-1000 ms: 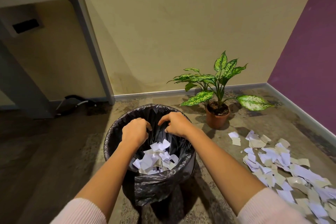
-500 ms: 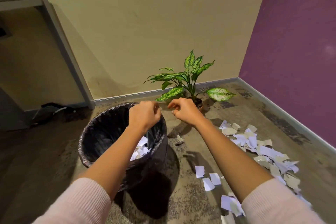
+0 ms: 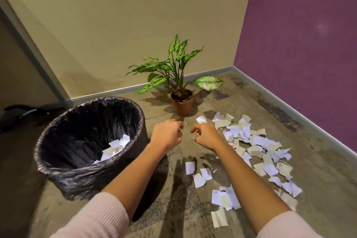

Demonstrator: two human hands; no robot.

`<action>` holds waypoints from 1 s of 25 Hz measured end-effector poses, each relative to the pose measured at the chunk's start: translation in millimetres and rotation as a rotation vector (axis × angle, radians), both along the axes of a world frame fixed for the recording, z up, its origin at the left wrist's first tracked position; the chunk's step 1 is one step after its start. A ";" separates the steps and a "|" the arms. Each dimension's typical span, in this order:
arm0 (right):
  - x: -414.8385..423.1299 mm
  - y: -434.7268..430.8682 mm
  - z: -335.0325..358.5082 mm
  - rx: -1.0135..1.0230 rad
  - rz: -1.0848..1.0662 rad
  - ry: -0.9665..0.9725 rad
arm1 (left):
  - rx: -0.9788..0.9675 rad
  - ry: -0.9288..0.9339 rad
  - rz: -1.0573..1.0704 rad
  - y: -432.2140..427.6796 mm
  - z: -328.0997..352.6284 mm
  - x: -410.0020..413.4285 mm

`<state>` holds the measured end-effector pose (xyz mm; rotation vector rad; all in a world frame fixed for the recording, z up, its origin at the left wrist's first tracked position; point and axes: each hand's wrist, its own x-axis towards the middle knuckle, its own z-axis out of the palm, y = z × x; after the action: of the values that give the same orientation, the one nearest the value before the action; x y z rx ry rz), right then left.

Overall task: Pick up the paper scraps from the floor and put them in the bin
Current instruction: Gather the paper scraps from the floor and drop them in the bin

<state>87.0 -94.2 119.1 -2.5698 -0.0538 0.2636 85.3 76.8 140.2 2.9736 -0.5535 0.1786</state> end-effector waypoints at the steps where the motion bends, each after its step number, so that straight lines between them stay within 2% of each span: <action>1: -1.3 -2.9 -14.7 0.010 -0.015 0.036 | 0.018 0.052 0.016 -1.7 -16.3 0.6; 5: -3.3 -8.3 -73.2 0.014 -0.025 0.153 | 0.081 0.227 0.102 -1.4 -76.2 11.7; 8: -2.9 -6.2 -107.2 -0.034 0.002 0.201 | 0.101 0.293 0.150 1.6 -110.6 22.8; 11: 6.0 0.5 -132.4 -0.155 0.142 0.191 | 0.086 0.366 0.178 4.8 -138.7 41.5; 16: 16.1 8.8 -153.2 -0.347 0.271 0.211 | 0.263 0.346 0.153 5.7 -163.1 76.7; 18: 14.9 5.3 -162.3 -0.402 0.295 0.219 | 0.178 0.381 0.199 6.6 -168.3 88.5; 22: 11.6 0.6 -169.6 -0.333 0.263 0.230 | 0.125 0.479 0.203 12.0 -183.6 96.9; 25: 10.7 -0.3 -165.4 -0.315 0.260 0.229 | 0.027 0.364 0.231 9.1 -193.5 87.4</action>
<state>97.7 -94.5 -46.2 -2.8228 -0.2833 0.7134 172.7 85.8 -53.4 2.9810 -0.1705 -0.3473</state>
